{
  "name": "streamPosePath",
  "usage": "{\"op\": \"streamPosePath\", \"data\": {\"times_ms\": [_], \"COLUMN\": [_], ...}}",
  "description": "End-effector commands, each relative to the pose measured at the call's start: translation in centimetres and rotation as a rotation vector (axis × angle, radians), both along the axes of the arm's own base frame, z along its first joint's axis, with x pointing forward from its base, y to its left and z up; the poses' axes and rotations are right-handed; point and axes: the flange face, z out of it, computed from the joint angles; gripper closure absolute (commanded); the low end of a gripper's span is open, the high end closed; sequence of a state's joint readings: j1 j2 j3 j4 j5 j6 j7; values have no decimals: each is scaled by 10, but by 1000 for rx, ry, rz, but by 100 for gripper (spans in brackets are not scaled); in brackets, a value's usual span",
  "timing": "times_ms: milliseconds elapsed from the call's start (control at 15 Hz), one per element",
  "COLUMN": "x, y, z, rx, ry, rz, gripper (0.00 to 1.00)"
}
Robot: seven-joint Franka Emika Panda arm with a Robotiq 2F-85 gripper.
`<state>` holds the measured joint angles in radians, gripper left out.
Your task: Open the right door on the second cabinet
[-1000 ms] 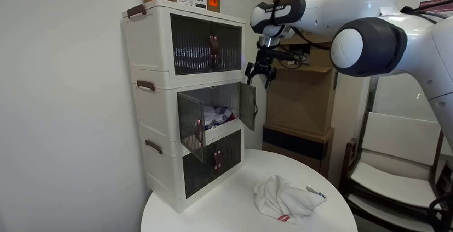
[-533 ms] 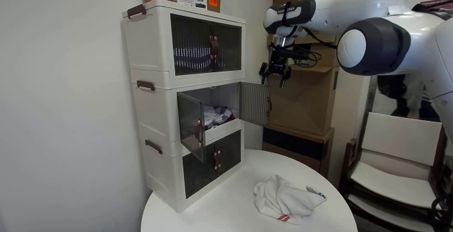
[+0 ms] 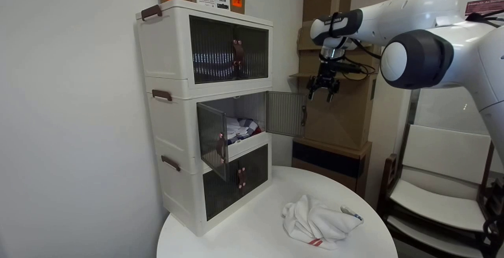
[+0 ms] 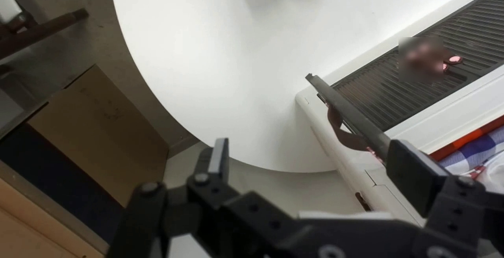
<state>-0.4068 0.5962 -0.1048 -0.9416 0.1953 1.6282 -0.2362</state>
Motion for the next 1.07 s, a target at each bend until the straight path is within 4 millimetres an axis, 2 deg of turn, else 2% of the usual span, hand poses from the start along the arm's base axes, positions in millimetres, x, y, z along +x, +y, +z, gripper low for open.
{"op": "streamPosePath", "data": {"times_ms": [0,67,200,333,533,667,733,867,1000], "x": [9,12,15,15,5,-3,-5,-8,-6], "y": [-8,-3,24,57,111,148,167,196,217], "z": [8,13,35,70,135,165,172,170,144], "rx": [30,55,108,161,187,222,240,258,281], "ry": [-91,-124,-199,-277,-398,-456,-473,-487,-450], "rz": [57,65,124,188,283,349,379,423,444], "gripper": [0,0,0,0,0,0,0,0,0]}}
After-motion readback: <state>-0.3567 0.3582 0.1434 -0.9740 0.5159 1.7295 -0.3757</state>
